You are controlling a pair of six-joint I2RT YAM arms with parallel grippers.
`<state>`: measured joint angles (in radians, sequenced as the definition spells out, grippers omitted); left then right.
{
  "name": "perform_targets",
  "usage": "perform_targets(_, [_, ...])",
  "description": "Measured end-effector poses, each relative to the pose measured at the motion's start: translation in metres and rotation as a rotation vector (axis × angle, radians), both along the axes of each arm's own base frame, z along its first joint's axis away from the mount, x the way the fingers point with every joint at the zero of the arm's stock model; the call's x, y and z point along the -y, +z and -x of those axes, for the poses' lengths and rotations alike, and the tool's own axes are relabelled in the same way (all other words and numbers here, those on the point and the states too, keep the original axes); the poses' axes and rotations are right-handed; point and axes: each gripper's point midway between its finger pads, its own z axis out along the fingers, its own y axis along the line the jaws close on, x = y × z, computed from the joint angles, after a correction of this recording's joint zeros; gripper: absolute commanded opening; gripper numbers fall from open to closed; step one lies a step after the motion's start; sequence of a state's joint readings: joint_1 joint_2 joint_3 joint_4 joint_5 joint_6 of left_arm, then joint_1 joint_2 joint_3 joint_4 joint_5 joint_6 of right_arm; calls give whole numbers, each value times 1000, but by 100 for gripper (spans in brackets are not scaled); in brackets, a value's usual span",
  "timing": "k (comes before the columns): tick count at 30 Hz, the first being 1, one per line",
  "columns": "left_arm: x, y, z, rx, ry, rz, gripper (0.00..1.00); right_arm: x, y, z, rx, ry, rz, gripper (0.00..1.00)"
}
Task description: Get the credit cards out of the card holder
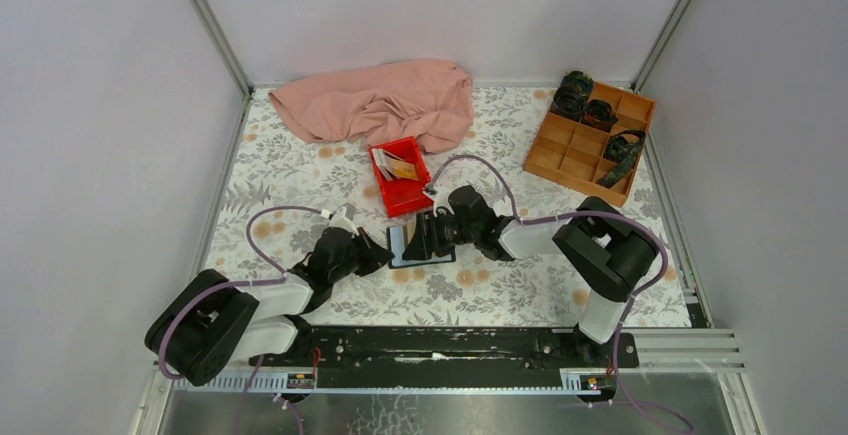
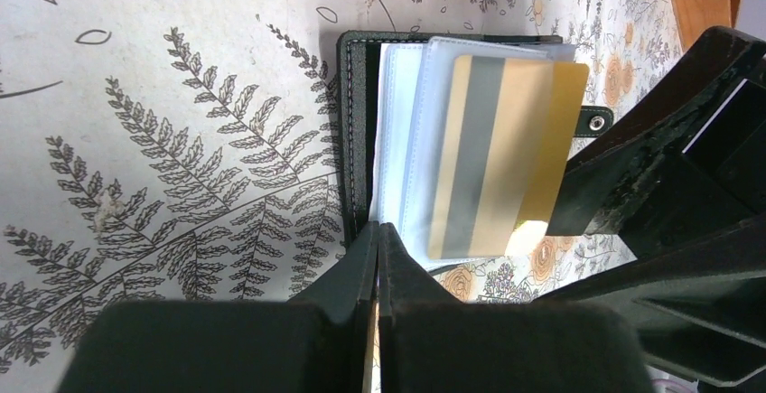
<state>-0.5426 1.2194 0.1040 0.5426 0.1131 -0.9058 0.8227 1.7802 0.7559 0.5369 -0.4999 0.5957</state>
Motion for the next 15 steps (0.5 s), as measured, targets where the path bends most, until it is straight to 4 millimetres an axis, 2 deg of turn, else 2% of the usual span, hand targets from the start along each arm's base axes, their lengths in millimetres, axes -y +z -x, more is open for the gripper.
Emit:
perform_targets(6, [1,0,-1,2,-1,2,0,15,1,-6,8,-32,18,51])
perform_targets(8, [2,1,-2,3,-2,4,0,19,0,-7,8,-39,24,41])
perform_targets(12, [2,1,-3,3,-3,4,0,24,-4,-7,12,-46,37,6])
perform_targets(13, [2,1,-3,3,-3,5,0,25,-5,-8,13,-51,41,1])
perform_targets(15, [2,1,-3,3,-3,5,0,27,-7,-9,10,-61,52,0])
